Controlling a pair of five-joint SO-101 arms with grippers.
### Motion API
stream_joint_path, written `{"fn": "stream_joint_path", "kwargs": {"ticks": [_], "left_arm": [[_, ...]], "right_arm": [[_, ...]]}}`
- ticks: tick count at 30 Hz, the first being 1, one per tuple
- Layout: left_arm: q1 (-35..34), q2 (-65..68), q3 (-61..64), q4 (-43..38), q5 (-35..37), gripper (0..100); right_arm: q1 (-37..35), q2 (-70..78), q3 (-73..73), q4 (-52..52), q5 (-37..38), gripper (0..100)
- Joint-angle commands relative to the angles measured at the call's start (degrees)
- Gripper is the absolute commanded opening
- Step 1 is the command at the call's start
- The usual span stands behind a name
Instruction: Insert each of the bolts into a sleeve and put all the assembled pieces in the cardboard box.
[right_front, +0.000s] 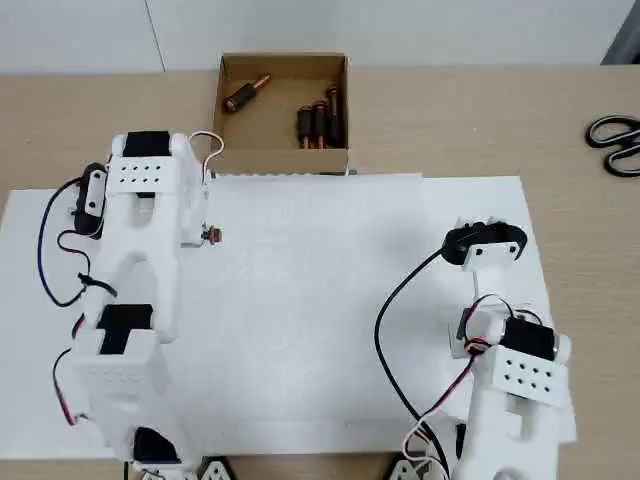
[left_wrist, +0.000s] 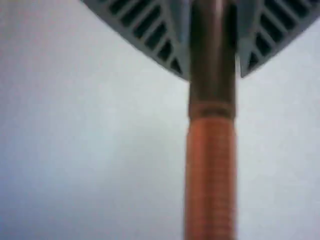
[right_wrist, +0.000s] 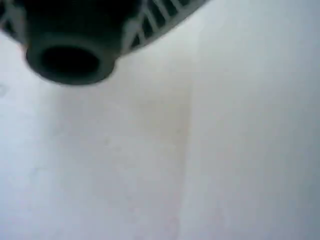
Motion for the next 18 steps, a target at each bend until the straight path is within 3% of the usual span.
{"fn": "stream_joint_path", "kwargs": {"ticks": [1,5,9,13,18], "left_arm": [[0.62,-3.43,-0.31,-0.35,0.00,20],[0.62,-3.43,-0.31,-0.35,-1.14,24],[0.09,-3.60,-0.31,-0.26,-10.90,24],[-1.32,-3.96,-0.66,1.32,-28.40,24],[-3.69,-3.52,-1.01,8.97,-59.87,24]], "right_arm": [[-0.22,-0.92,-0.18,-0.48,0.35,0.7],[-0.22,-0.84,-0.18,-0.48,0.35,0.7],[-0.22,-0.75,-0.18,-0.84,0.44,0.7],[-0.22,-0.75,-0.18,-0.84,0.44,0.7],[-0.22,-0.75,-0.18,-0.84,0.44,0.7]]}}
